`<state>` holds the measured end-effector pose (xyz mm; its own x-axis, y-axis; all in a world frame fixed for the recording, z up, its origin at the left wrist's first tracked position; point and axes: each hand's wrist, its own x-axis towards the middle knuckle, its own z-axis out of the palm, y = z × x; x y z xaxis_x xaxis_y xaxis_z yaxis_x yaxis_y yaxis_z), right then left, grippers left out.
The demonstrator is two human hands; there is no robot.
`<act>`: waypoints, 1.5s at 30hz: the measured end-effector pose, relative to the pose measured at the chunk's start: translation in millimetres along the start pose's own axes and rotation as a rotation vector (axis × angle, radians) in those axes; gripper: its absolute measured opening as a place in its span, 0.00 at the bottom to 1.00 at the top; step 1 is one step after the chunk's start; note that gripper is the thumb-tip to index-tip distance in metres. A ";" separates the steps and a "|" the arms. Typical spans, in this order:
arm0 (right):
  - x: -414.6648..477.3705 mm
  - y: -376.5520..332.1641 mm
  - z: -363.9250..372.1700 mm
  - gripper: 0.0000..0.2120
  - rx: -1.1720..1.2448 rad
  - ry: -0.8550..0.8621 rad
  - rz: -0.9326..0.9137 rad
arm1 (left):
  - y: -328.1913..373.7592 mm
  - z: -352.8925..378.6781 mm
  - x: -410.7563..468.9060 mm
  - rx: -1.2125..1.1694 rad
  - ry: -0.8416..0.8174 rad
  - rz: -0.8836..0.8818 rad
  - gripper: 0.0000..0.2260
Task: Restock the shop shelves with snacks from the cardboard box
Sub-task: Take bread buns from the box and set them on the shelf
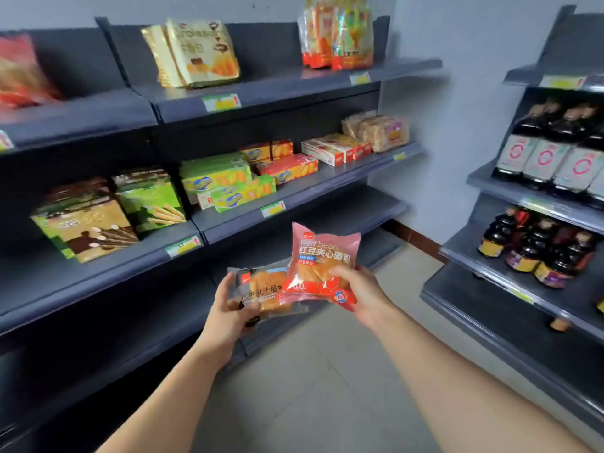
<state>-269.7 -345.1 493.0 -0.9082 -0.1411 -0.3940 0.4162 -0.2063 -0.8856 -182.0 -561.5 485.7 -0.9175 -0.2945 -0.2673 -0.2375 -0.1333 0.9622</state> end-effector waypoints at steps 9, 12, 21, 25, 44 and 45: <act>-2.4 -46.1 209.9 0.26 -0.084 -0.248 -0.124 | 93.7 -175.3 1.3 -0.132 0.267 0.166 0.35; -6.2 -64.7 275.1 0.26 -0.090 -0.324 -0.175 | 128.5 -218.6 -1.0 -0.124 0.359 0.269 0.35; -1.8 -131.2 406.3 0.18 -0.078 -0.462 -0.343 | 225.5 -304.0 9.6 -0.152 0.503 0.468 0.36; 14.6 -165.7 446.7 0.20 -0.073 -0.512 -0.388 | 266.5 -324.3 23.7 -0.136 0.548 0.514 0.35; 115.1 -213.2 587.4 0.23 -0.280 -0.520 -0.470 | 337.6 -420.2 111.0 -0.042 0.714 0.552 0.35; 120.4 -211.5 595.1 0.22 -0.287 -0.521 -0.459 | 339.7 -425.9 115.9 -0.040 0.708 0.545 0.36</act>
<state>-441.2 -894.7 779.3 -0.8200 -0.5564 0.1343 -0.0915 -0.1041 -0.9903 -233.2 -1044.0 759.2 -0.4844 -0.8400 0.2443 0.1972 0.1672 0.9660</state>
